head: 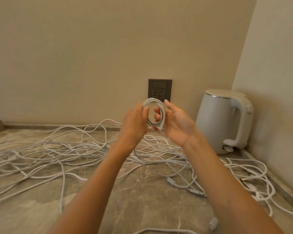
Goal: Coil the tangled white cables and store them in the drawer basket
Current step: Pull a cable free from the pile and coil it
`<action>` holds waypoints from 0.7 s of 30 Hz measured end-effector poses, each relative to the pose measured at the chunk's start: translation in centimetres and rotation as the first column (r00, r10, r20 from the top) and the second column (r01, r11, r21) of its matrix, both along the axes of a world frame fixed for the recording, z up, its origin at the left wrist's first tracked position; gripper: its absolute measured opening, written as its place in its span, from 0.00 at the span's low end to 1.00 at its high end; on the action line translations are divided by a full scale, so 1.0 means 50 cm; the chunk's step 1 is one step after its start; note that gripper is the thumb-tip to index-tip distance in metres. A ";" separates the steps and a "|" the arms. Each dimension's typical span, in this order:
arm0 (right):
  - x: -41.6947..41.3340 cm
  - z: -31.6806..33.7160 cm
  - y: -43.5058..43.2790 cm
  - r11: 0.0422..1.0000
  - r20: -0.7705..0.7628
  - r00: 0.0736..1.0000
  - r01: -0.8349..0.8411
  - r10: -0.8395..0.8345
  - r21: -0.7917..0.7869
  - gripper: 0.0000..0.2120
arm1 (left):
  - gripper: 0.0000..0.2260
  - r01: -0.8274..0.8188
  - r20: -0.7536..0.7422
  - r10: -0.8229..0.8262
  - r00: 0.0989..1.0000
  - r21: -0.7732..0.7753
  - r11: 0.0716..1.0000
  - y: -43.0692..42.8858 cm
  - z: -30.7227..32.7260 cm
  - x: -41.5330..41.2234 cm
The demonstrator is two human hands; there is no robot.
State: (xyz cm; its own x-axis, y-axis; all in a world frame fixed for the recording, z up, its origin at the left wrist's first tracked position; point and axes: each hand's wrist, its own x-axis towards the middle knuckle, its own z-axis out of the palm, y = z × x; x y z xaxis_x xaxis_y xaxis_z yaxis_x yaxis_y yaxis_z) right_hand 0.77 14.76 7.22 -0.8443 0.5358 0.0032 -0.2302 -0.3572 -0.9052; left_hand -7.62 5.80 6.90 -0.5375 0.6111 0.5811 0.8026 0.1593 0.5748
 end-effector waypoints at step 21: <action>-0.002 -0.010 0.012 0.520 -0.001 0.893 0.262 -0.450 0.813 0.17 | 0.11 0.028 0.074 -0.044 0.996 0.210 0.977 -0.023 0.017 -0.030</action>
